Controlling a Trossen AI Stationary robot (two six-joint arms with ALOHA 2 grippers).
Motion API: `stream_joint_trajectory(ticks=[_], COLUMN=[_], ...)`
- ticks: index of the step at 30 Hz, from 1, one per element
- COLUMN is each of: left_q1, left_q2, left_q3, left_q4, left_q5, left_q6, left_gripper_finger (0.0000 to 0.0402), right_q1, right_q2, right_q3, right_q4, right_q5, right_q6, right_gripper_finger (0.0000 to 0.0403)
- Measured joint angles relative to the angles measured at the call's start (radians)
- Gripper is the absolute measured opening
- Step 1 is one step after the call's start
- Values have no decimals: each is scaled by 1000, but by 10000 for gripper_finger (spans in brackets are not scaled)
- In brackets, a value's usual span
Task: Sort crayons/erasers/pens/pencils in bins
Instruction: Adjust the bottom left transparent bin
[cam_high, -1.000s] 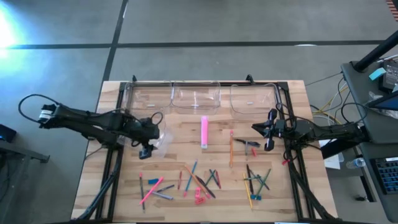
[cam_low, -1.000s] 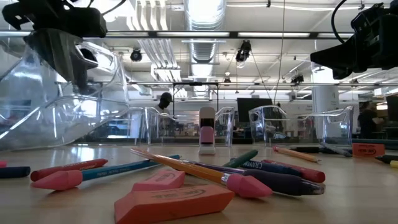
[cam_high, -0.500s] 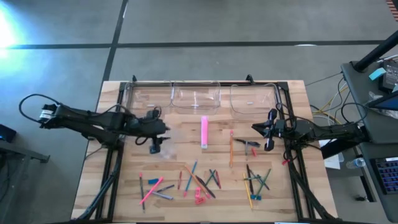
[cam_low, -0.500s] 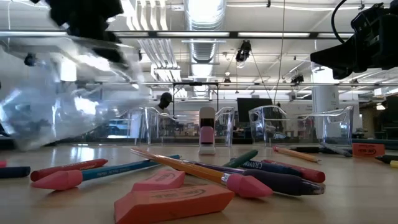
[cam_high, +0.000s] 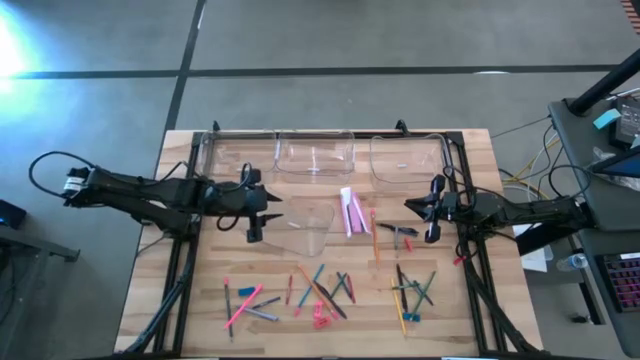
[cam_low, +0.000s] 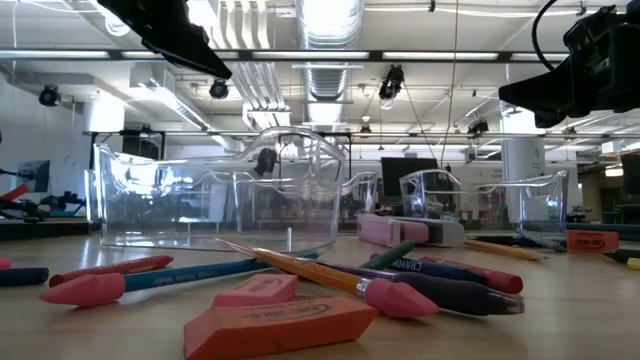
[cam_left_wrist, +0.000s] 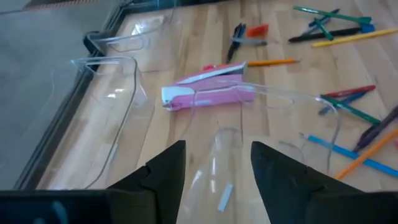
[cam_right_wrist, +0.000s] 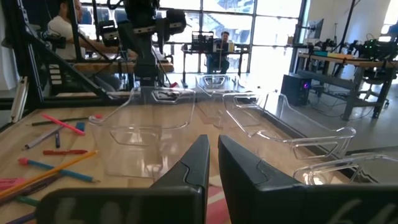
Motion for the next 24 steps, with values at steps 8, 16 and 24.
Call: stream_joint_trajectory(ticks=[8, 16, 24], left_q1=[-40, -155, -159], left_q2=[39, 240, 389], left_q3=[-12, -3, 11], left_q4=[-4, -3, 1], left_q5=[182, 188, 157], left_q6=[-42, -104, -105], left_gripper_finger=[168, 168, 179], right_q1=[0, 0, 0], right_q2=[2, 2, 3], right_q3=[0, 0, 0], right_q4=[1, 0, 0], right_q5=[0, 0, 0], right_q6=[0, 0, 0], right_gripper_finger=[27, 27, 27])
